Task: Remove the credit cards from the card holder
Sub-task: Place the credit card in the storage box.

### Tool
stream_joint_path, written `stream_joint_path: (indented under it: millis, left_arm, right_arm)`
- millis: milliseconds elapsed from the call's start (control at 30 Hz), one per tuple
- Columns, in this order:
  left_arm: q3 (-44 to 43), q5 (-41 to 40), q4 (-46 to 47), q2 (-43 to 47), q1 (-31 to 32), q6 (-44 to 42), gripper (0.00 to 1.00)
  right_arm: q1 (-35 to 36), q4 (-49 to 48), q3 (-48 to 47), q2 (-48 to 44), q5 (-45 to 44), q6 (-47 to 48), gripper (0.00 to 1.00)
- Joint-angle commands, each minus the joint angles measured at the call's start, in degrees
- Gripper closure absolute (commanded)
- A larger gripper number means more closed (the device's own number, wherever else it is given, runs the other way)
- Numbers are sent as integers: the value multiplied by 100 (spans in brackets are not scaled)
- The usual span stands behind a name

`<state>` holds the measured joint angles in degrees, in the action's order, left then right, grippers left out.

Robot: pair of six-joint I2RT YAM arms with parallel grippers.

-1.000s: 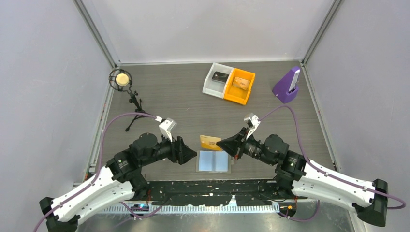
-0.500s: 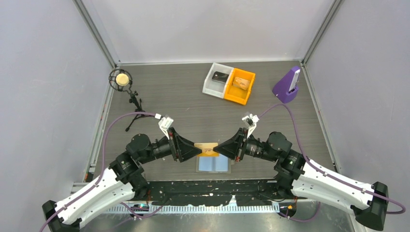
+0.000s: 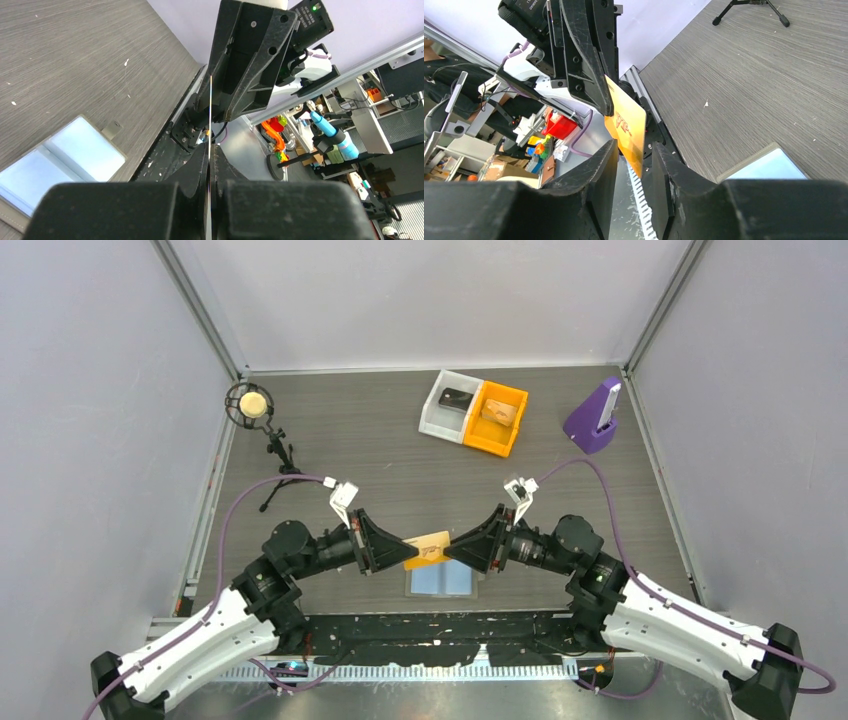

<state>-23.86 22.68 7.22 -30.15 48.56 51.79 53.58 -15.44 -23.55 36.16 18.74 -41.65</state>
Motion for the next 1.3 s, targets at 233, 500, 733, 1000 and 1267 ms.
stream_joint_path:
  millis: [233,500,733,1000,1267]
  left_arm:
    - [-4,-164,598,-156,-39,191,100]
    - [43,-302,550,-169,-48,200,100]
    - [52,-290,596,-274,-48,248,100]
    - [83,-325,640,-235,-48,296,100]
    - [74,-262,764,-263,-48,420,100]
  right_arm:
    - [-87,-573,491,-315,-38,-449,70]
    - [-152,-431,666,-762,-544,-499,74]
    - [-171,-571,833,-1027,-695,-478,95]
    - [-181,-371,763,-940,-728,-421,67]
    - [-187,-760,742,-630,-437,-488,53]
